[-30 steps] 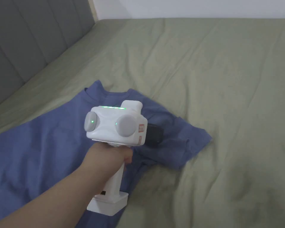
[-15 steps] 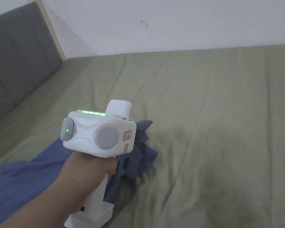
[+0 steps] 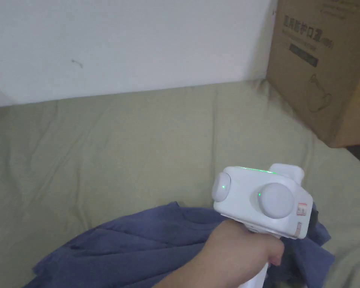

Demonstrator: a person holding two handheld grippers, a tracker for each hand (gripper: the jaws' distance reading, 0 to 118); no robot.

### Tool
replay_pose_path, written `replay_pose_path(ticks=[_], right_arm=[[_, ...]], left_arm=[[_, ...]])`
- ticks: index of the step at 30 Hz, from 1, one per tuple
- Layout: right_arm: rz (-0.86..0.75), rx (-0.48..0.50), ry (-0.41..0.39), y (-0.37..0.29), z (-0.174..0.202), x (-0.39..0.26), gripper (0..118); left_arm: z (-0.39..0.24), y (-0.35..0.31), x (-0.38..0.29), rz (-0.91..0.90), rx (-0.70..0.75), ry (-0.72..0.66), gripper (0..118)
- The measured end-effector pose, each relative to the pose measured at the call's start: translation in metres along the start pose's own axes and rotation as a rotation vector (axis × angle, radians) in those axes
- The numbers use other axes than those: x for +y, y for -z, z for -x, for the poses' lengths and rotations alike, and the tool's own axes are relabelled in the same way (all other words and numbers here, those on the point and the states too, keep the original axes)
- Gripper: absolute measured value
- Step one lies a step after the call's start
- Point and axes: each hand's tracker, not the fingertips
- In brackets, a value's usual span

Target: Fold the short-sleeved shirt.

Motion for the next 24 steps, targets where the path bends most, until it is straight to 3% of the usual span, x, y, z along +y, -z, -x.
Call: replay_pose_path(ticks=[3,6,7,8,9,10,11,15,16,17,18,20,21,22,24], right_arm=[[0.019,-0.031,-0.013,-0.004,-0.010,-0.005,0],[0.042,-0.035,0.004,0.000,-0.014,-0.012,0],[0.049,-0.032,0.010,0.003,-0.014,-0.014,0],[0.054,-0.026,0.014,0.006,-0.012,-0.015,0],[0.058,-0.020,0.017,0.008,-0.010,-0.016,0],[0.062,-0.011,0.020,0.011,-0.008,-0.016,0],[0.061,0.005,0.021,0.013,-0.004,-0.016,0],[0.043,0.047,-0.010,0.012,0.001,-0.015,0],[0.040,0.055,-0.019,0.012,0.001,-0.015,0],[0.040,0.058,-0.026,0.012,0.001,-0.015,0],[0.041,0.063,-0.032,0.012,0.002,-0.015,0],[0.044,0.080,-0.040,0.011,0.002,-0.016,0],[0.050,0.087,-0.047,0.011,0.003,-0.016,0],[0.057,0.093,-0.055,-0.053,-0.001,-0.033,0],[0.079,0.100,-0.080,-0.062,-0.001,-0.038,0]], left_arm=[[-0.020,0.027,-0.009,0.030,-0.033,-0.029,4],[-0.013,0.013,-0.026,-0.022,-0.059,-0.086,5],[-0.006,0.000,-0.031,-0.051,-0.086,-0.100,13],[0.005,-0.020,-0.038,-0.091,-0.092,-0.104,47],[0.012,-0.038,-0.044,-0.126,-0.059,-0.109,94],[0.021,-0.061,-0.053,-0.156,-0.026,-0.115,118],[0.031,-0.087,-0.061,-0.271,-0.032,-0.127,112],[0.065,-0.183,-0.103,-0.378,0.168,-0.142,113],[0.072,-0.226,-0.140,-0.432,0.220,-0.152,111],[0.078,-0.255,-0.162,-0.469,0.284,-0.166,98],[0.083,-0.279,-0.184,-0.511,0.333,-0.176,76],[0.100,-0.328,-0.245,-0.610,0.449,-0.216,8],[0.106,-0.348,-0.272,-0.630,0.535,-0.276,2],[0.113,-0.362,-0.294,-0.636,0.603,-0.347,2],[0.122,-0.384,-0.339,-0.653,0.565,-0.498,0]])
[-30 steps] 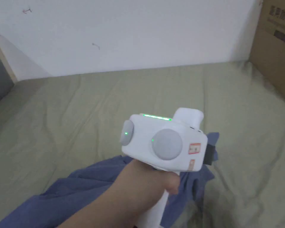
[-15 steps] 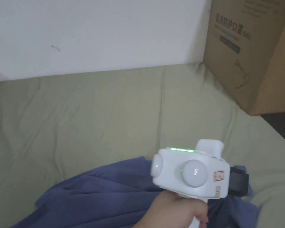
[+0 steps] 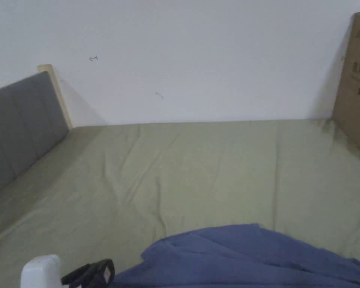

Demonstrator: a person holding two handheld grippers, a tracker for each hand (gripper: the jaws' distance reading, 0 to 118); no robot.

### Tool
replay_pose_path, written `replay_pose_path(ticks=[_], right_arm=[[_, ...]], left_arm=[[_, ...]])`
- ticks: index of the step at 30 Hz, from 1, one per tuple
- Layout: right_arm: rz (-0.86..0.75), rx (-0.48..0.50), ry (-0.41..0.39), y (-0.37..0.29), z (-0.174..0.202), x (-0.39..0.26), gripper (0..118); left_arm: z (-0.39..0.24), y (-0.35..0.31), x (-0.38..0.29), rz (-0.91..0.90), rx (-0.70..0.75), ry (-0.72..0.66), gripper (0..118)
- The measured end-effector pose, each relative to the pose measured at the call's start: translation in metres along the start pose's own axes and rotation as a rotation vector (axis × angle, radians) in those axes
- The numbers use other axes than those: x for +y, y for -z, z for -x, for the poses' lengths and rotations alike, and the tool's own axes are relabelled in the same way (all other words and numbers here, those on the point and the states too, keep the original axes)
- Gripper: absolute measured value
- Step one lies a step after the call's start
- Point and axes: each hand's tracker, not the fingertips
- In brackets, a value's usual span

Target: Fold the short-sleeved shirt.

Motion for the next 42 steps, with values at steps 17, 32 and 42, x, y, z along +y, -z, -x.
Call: replay_pose_path(ticks=[17,32,42], right_arm=[[0.094,-0.031,-0.044,0.027,0.038,-0.016,0],[0.192,-0.088,-0.031,0.064,-0.007,-0.052,0],[0.452,-0.145,0.115,0.175,-0.130,-0.103,102]], left_arm=[[0.122,0.179,-0.028,0.378,0.357,0.077,100],[0.059,0.151,-0.052,0.286,0.212,0.217,2],[0.047,0.136,-0.016,0.185,0.176,0.187,2]])
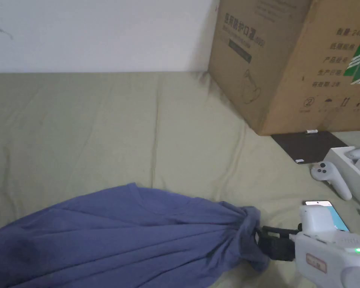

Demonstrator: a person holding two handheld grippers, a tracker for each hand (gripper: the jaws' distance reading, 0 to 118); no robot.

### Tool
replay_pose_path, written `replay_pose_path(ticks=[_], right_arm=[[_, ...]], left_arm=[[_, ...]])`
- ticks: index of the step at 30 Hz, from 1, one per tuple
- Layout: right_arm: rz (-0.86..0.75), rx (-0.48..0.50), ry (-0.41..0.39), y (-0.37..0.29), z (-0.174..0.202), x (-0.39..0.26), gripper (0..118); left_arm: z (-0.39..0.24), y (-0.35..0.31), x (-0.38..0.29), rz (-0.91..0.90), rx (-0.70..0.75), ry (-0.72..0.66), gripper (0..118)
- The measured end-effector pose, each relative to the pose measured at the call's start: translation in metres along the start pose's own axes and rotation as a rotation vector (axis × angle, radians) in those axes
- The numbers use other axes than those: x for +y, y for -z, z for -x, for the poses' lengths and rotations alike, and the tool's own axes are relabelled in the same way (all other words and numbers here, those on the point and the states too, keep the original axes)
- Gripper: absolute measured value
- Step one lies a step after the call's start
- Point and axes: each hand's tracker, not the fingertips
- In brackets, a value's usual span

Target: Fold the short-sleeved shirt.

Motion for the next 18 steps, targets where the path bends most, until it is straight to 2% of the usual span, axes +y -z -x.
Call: replay_pose_path(ticks=[2,3,4,6,7,8,9,10,11,12,13,15,18], right_arm=[[0.036,0.056,0.077,0.025,-0.013,0.010,102],[0.058,0.106,0.082,0.035,-0.016,0.011,102],[0.104,0.122,0.070,0.048,-0.014,0.010,102],[0.197,0.125,-0.030,0.063,-0.006,0.001,93],[0.206,0.139,-0.060,0.065,-0.001,-0.004,80],[0.195,0.138,-0.129,0.067,0.015,-0.013,58],[0.158,0.054,-0.220,0.067,0.023,-0.019,55],[0.124,0.039,-0.278,0.065,0.031,-0.023,46],[0.147,0.099,-0.240,0.062,0.033,-0.022,20],[0.164,0.166,-0.184,0.057,0.040,-0.020,15],[0.155,0.133,-0.166,0.054,0.040,-0.018,15],[0.086,0.094,-0.218,0.043,0.040,-0.013,14],[0.022,0.144,-0.160,-0.002,0.038,0.006,14]], left_arm=[[-0.001,0.007,0.000,0.007,0.007,0.004,2],[-0.002,0.008,0.000,0.009,0.006,-0.001,2],[-0.002,0.008,0.001,0.015,0.004,-0.007,2],[-0.004,0.010,0.000,0.028,0.001,-0.023,2],[-0.005,0.009,0.000,0.028,-0.002,-0.027,2],[-0.006,0.008,0.000,0.028,-0.006,-0.030,2],[-0.007,0.007,0.001,0.029,-0.007,-0.025,2],[-0.009,0.007,-0.001,0.032,-0.010,-0.017,2],[-0.010,0.006,-0.001,0.033,-0.015,-0.007,2],[-0.011,0.004,0.001,0.032,-0.019,-0.003,2],[-0.012,0.001,0.004,0.027,-0.023,-0.002,2],[-0.009,-0.008,0.011,-0.006,-0.029,-0.008,2],[-0.001,-0.033,0.033,-0.085,-0.033,-0.028,2]])
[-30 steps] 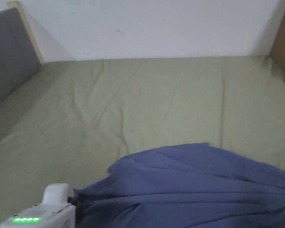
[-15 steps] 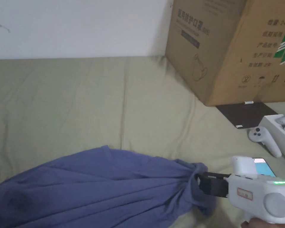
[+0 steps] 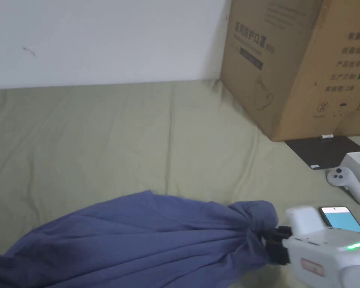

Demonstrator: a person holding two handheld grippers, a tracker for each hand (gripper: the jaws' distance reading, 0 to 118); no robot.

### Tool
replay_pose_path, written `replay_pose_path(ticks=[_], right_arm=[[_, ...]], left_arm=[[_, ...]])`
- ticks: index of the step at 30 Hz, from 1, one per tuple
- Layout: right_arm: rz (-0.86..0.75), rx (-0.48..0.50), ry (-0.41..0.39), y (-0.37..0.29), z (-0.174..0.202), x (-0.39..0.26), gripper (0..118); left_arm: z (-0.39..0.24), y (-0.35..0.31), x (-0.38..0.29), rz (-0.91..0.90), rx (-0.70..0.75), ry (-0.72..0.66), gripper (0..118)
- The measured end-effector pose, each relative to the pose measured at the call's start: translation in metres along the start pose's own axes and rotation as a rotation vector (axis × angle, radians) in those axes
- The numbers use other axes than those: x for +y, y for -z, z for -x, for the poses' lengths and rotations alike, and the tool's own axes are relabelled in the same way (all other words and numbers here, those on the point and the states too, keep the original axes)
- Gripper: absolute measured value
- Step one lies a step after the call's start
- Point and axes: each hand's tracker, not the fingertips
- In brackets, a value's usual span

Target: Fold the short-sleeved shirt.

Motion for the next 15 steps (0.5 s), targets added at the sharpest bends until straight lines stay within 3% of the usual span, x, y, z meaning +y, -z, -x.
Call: replay_pose_path(ticks=[5,9,10,13,15], right_arm=[[-0.165,-0.012,0.007,-0.096,-0.016,0.031,14],[-0.276,-0.034,0.016,-0.176,-0.012,0.059,14],[-0.307,-0.043,0.021,-0.202,0.011,0.076,14],[-0.337,0.010,0.080,-0.245,0.027,0.103,14],[-0.387,0.013,0.057,-0.262,0.039,0.120,14]], left_arm=[[0.019,-0.047,0.045,-0.089,-0.041,-0.097,2],[0.033,-0.083,0.081,-0.162,-0.025,-0.061,2],[0.037,-0.091,0.090,-0.179,-0.031,-0.064,2],[0.040,-0.108,0.119,-0.208,-0.037,-0.072,2],[0.039,-0.112,0.138,-0.229,-0.036,-0.057,2]])
